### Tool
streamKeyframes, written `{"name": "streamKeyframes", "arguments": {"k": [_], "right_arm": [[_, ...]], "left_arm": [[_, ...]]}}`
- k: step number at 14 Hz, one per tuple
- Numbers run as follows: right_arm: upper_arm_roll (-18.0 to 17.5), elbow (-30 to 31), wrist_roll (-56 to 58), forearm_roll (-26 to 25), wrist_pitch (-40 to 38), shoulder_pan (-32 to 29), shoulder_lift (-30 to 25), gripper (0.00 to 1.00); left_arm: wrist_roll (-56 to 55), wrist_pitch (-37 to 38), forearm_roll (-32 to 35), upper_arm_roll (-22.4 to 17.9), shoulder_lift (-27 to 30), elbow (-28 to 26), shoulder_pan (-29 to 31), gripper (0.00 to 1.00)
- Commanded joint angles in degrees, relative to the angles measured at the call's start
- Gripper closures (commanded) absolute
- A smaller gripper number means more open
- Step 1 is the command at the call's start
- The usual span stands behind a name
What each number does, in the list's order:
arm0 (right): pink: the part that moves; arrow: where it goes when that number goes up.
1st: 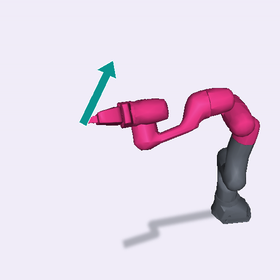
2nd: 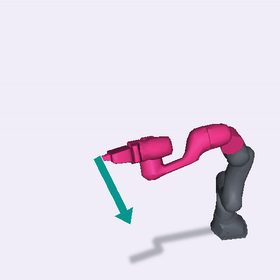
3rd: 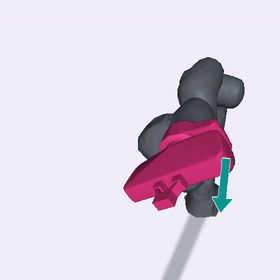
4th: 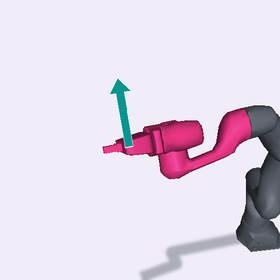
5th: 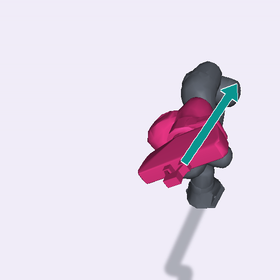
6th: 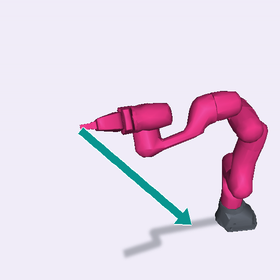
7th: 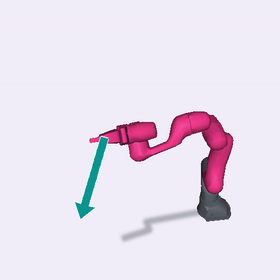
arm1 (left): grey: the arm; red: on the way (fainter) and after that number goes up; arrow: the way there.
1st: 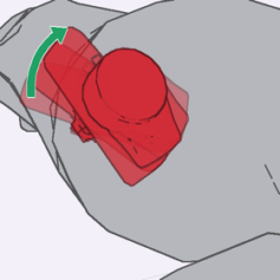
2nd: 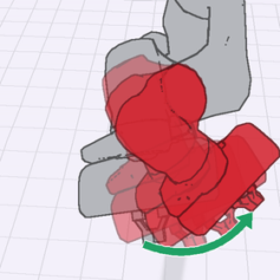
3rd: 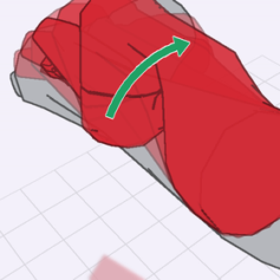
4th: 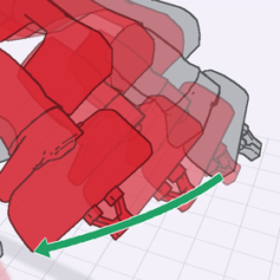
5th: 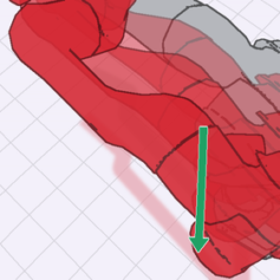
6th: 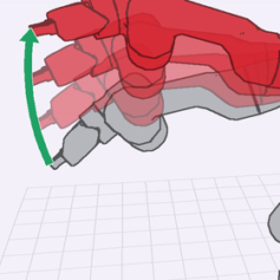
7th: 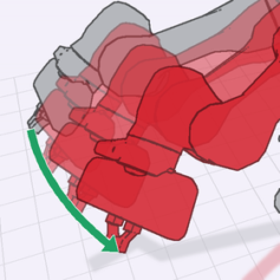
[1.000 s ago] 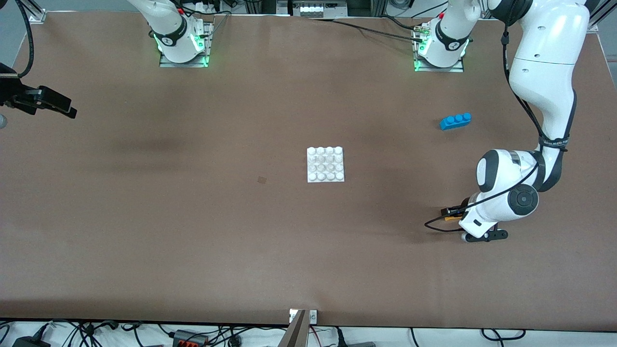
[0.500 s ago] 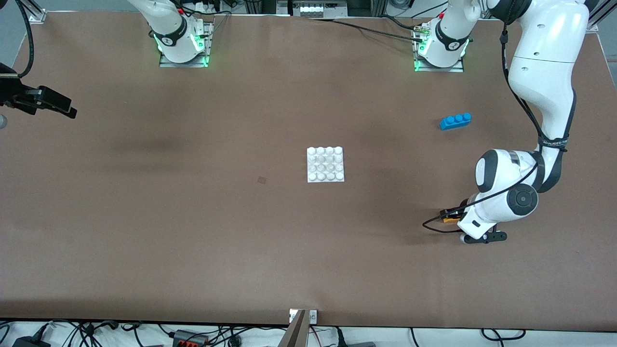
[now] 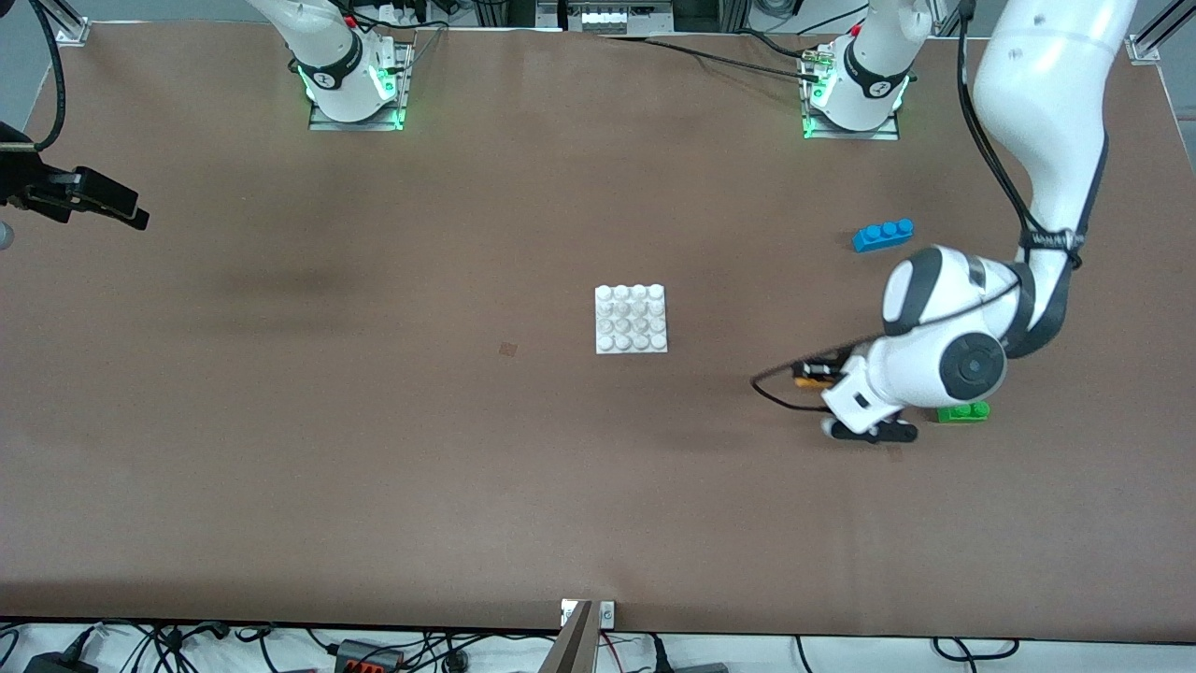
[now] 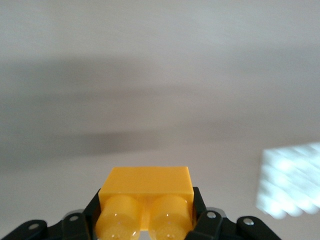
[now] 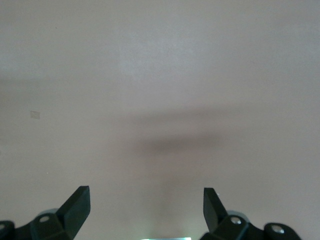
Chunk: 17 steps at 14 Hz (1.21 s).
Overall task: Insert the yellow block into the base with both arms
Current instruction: 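Lift the yellow block and carry it over the white plate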
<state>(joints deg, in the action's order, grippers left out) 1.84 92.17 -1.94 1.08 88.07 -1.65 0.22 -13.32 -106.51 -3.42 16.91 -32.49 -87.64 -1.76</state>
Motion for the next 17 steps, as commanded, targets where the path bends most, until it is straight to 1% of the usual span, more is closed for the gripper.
{"name": "streamKeyframes", "arguments": {"k": [1, 2, 3, 4, 6, 7, 9, 10, 11, 12, 14, 15, 17], "right_arm": [[-0.17, -1.2, -0.7, 0.32, -0.53, -0.29, 0.4, 0.0], [-0.17, -1.2, -0.7, 0.32, -0.53, -0.29, 0.4, 0.0], [-0.17, -1.2, -0.7, 0.32, -0.53, -0.29, 0.4, 0.0], [-0.17, -1.2, -0.7, 0.32, -0.53, -0.29, 0.4, 0.0], [-0.17, -1.2, -0.7, 0.32, -0.53, -0.29, 0.4, 0.0], [-0.17, -1.2, -0.7, 0.32, -0.53, -0.29, 0.4, 0.0], [-0.17, -1.2, -0.79, 0.32, -0.53, -0.29, 0.4, 0.0], [-0.17, -1.2, -0.79, 0.32, -0.53, -0.29, 0.4, 0.0], [-0.17, -1.2, -0.79, 0.32, -0.53, -0.29, 0.4, 0.0], [-0.17, -1.2, -0.79, 0.32, -0.53, -0.29, 0.4, 0.0], [-0.17, -1.2, -0.96, 0.32, -0.62, -0.2, 0.4, 0.0], [-0.17, -1.2, -1.05, 0.32, -0.62, -0.2, 0.4, 0.0], [-0.17, -1.2, -1.14, 0.24, -0.62, -0.2, 0.4, 0.0]], "left_arm": [[-0.83, 4.03, -4.74, 2.07, 0.85, 1.07, -0.88, 0.69], [-1.09, 4.03, -5.36, 2.77, 1.55, 0.98, -1.75, 0.69], [-1.18, 3.34, -5.37, 2.87, 2.95, 0.29, -3.93, 0.69], [-2.57, 1.5, -5.28, 2.87, 4.27, -1.2, -5.52, 0.69], [-5.66, -4.29, -5.1, 3.04, 8.3, -7.86, -5.98, 0.69], [-6.01, -7.01, -5.1, 4.09, 10.76, -11.46, -5.89, 0.69], [-10.29, -12.02, -4.76, 8.64, 12.71, -16.14, -5.1, 0.69], [-15.28, -16.49, -4.32, 11.97, 12.72, -18.42, -4.58, 0.69], [-19.07, -21.41, -1.96, 14.79, 12.2, -20.18, -3.96, 0.69], [-20.67, -23.89, 1.8, 16.3, 10.88, -21.33, -3.61, 0.71], [-22.7, -24.88, 6.65, 17.89, 8.77, -21.52, -3.87, 0.72], [-25.5, -25.06, 8.94, 18.68, 8.15, -21.6, -4.13, 0.72], [-32.17, -25.23, 13.69, 18.86, 6.05, -21.08, -4.66, 0.71]]}}
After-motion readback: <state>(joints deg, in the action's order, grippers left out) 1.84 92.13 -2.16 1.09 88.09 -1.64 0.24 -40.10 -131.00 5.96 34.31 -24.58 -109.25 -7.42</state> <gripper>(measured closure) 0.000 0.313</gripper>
